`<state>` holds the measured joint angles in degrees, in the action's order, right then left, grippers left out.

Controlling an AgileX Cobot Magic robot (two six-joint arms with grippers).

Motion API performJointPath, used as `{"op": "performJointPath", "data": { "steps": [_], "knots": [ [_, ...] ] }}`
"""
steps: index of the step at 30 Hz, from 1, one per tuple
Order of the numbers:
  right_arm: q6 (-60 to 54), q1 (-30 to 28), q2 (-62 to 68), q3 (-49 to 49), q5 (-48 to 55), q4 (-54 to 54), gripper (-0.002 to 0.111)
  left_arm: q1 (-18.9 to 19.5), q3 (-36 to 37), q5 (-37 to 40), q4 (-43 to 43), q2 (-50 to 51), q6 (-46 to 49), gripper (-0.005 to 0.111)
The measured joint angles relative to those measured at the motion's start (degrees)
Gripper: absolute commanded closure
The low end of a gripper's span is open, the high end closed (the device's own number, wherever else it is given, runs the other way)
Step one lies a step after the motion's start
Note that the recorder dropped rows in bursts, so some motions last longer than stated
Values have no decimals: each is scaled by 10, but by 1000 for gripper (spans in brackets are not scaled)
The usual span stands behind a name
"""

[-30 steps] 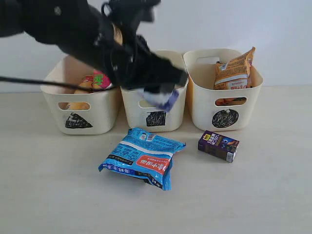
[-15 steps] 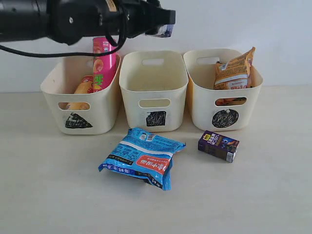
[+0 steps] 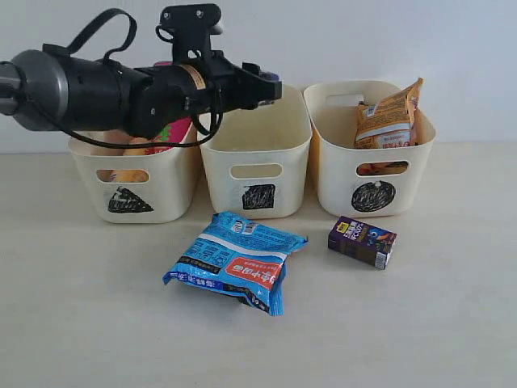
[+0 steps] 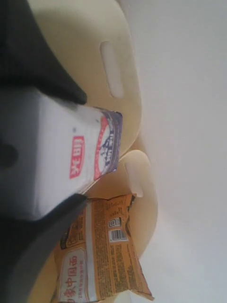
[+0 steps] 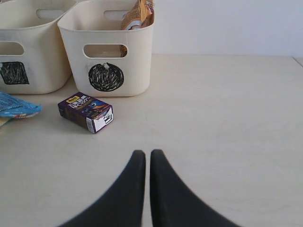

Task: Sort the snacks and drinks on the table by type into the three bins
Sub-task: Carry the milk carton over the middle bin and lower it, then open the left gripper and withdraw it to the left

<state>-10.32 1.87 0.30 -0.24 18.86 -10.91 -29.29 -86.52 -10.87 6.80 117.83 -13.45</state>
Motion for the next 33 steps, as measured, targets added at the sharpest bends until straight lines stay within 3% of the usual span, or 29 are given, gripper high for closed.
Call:
{"op": "performJointPath", "data": {
  "steps": [5,8,12,14,16,19,22,25,33],
  "knots": [
    [0,0,0,0,0,0,107,0,0,-3,0,15,0,35],
    [0,0,0,0,0,0,107,0,0,-14,1,15,0,27],
    [0,0,0,0,0,0,107,0,0,-17,1,15,0,27],
    [0,0,0,0,0,0,107,0,0,-17,1,15,0,29],
    [0,0,0,0,0,0,107,0,0,-15,1,9,0,45],
    [0,0,0,0,0,0,107,0,0,16,1,-15,0,102],
    [0,0,0,0,0,0,107,7,-2,122,-4,-61,-10,103],
    [0,0,0,0,0,0,107,44,34,171,-31,-105,-27,103],
    [0,0,0,0,0,0,107,169,218,181,-38,-307,-29,103]
  ]
}}
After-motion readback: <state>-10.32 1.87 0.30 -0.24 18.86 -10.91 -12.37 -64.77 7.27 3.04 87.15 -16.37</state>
